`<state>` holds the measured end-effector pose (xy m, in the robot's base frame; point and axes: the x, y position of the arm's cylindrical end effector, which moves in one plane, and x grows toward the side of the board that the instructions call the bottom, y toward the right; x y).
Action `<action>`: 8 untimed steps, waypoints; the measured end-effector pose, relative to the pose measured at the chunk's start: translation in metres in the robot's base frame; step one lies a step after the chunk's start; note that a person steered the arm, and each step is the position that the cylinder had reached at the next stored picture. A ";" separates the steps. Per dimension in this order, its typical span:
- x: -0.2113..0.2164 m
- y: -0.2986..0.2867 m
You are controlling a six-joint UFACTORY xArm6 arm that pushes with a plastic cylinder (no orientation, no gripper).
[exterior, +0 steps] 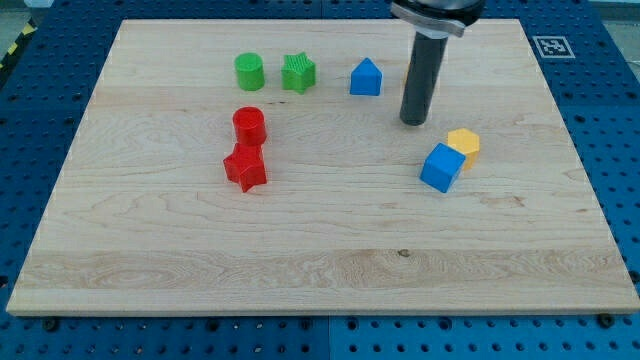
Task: Place the hexagon below the heart
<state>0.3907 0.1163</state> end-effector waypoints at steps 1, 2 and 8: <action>0.007 0.012; 0.014 0.037; 0.089 0.061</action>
<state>0.4792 0.1774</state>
